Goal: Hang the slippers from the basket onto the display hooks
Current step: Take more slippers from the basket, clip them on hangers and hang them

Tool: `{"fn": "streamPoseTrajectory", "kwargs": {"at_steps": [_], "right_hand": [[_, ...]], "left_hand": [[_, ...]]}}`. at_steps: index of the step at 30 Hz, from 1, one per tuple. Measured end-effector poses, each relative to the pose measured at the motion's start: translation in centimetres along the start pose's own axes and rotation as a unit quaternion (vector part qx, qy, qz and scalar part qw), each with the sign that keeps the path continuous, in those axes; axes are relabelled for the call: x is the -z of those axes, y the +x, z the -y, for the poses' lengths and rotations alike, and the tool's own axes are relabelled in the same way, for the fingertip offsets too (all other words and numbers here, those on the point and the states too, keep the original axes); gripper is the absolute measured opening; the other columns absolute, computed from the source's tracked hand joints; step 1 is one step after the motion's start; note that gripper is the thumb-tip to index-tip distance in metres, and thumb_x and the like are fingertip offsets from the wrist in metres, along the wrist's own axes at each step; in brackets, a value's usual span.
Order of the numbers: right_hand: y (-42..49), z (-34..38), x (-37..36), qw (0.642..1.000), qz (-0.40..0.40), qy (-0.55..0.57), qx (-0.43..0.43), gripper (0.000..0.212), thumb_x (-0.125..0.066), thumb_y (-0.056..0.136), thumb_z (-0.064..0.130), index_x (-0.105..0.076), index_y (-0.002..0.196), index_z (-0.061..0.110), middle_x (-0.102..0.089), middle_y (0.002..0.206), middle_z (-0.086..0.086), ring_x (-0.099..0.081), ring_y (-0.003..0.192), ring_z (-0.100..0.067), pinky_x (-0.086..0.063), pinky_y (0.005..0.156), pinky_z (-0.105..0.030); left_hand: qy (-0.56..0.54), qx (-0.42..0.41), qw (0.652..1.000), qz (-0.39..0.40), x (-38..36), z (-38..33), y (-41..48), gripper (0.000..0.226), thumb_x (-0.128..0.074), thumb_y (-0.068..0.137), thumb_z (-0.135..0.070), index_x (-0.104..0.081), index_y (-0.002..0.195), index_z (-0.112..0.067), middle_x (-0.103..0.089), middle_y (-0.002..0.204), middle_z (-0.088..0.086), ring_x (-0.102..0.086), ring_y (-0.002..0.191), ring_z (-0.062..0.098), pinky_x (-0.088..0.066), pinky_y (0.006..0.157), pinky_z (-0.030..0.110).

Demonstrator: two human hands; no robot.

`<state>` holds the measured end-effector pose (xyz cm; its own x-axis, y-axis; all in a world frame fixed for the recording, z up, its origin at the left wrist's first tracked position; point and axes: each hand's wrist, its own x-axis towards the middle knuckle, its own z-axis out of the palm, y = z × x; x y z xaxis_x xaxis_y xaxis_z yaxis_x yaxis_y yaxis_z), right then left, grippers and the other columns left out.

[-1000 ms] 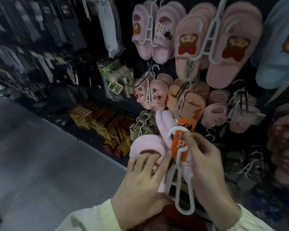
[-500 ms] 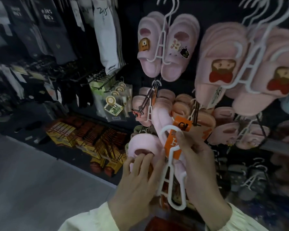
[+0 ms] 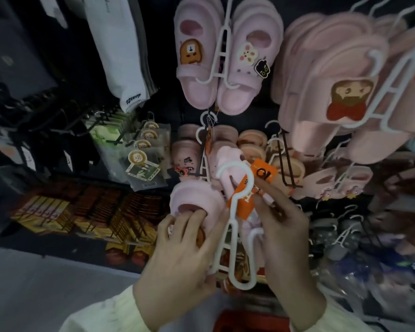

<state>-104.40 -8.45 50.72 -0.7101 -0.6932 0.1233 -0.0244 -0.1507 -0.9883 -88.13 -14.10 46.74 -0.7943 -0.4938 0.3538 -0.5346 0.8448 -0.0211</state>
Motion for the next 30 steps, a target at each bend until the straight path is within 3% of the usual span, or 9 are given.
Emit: {"fn": "streamPoseTrajectory", "kwargs": {"at_steps": [3,6,8,11,15,17,21,26,30], "right_hand": [[0.3,-0.6,-1.0,0.999,-0.044,0.015,0.015,0.057,-0.065,0.090,-0.003,-0.062,0.127,0.041,-0.066,0.129,0.012,-0.062,0.118,-0.008,-0.051,0.102,-0.045],[0.7,-1.3,-1.6,0.996,-0.069,0.055,0.012,0.079,-0.068,0.084,-0.010,-0.049,0.140,0.043,-0.064,0.131,0.008,-0.064,0.117,-0.013,-0.052,0.099,-0.048],[0.9,-1.5,-1.9,0.994,-0.085,0.066,-0.011,0.073,-0.069,0.083,-0.009,-0.053,0.138,0.036,-0.067,0.127,0.004,-0.065,0.115,-0.018,-0.053,0.098,-0.049],[1.0,-1.4,-2.4,0.991,-0.098,0.079,-0.047,0.045,-0.069,0.084,-0.005,-0.067,0.123,0.018,-0.073,0.112,-0.003,-0.068,0.107,-0.023,-0.055,0.095,-0.047],[0.9,-1.2,-2.9,0.992,-0.081,0.082,-0.059,0.020,-0.065,0.094,0.025,-0.071,0.113,0.026,-0.073,0.113,-0.002,-0.068,0.108,-0.021,-0.052,0.099,-0.052],[0.6,-1.2,-2.9,0.995,-0.061,0.065,-0.054,0.023,-0.054,0.100,0.033,-0.069,0.117,0.030,-0.072,0.115,0.001,-0.067,0.110,-0.020,-0.050,0.100,-0.052],[0.1,-1.0,-2.9,1.000,-0.009,0.001,-0.024,0.030,-0.044,0.105,0.032,-0.061,0.128,0.037,-0.067,0.122,0.014,-0.063,0.114,-0.007,-0.049,0.103,-0.045],[-0.6,-1.7,-2.4,0.991,0.071,-0.108,0.032,0.054,-0.040,0.097,0.050,-0.034,0.150,0.041,-0.039,0.149,0.030,-0.034,0.137,0.013,-0.034,0.117,-0.029],[-1.0,-2.3,-2.4,0.968,0.104,-0.218,0.075,0.062,-0.031,0.098,0.059,-0.016,0.155,0.041,-0.026,0.158,0.025,-0.026,0.144,0.004,-0.030,0.119,-0.033]], "left_hand": [[0.001,-0.014,1.000,0.016,0.0,1.1,0.4,0.120,-0.078,0.043,-0.050,-0.037,0.151,-0.018,-0.046,0.118,0.013,-0.048,0.106,0.033,-0.047,0.083,0.052],[-0.006,-0.020,0.999,0.024,0.1,1.8,0.6,0.118,-0.079,0.046,-0.049,-0.037,0.152,-0.020,-0.045,0.117,0.012,-0.048,0.107,0.033,-0.043,0.086,0.050],[-0.009,-0.022,0.999,0.030,0.2,2.1,0.5,0.117,-0.078,0.047,-0.050,-0.037,0.152,-0.020,-0.045,0.118,0.012,-0.049,0.108,0.033,-0.036,0.088,0.047],[-0.012,-0.016,0.999,0.030,0.6,2.5,0.4,0.116,-0.077,0.048,-0.051,-0.037,0.152,-0.020,-0.046,0.117,0.012,-0.048,0.108,0.033,-0.031,0.088,0.045],[-0.011,0.000,1.000,0.018,1.2,2.7,0.0,0.113,-0.076,0.050,-0.051,-0.039,0.152,-0.019,-0.047,0.117,0.013,-0.047,0.108,0.033,-0.031,0.087,0.045],[-0.010,0.011,1.000,0.012,1.5,2.6,-0.2,0.111,-0.076,0.052,-0.050,-0.039,0.152,-0.018,-0.048,0.118,0.013,-0.047,0.110,0.034,-0.032,0.088,0.046],[-0.008,0.040,0.999,0.007,1.8,2.7,-0.5,0.106,-0.075,0.055,-0.046,-0.040,0.151,-0.019,-0.050,0.117,0.014,-0.049,0.109,0.035,-0.038,0.087,0.049],[0.008,0.058,0.998,0.011,2.5,3.0,-0.5,0.105,-0.076,0.057,-0.046,-0.040,0.151,-0.018,-0.051,0.118,0.015,-0.051,0.108,0.036,-0.039,0.086,0.049],[0.032,0.067,0.997,0.016,2.9,3.6,-0.1,0.103,-0.076,0.059,-0.047,-0.040,0.151,-0.018,-0.051,0.119,0.016,-0.052,0.107,0.037,-0.037,0.085,0.049]]}}
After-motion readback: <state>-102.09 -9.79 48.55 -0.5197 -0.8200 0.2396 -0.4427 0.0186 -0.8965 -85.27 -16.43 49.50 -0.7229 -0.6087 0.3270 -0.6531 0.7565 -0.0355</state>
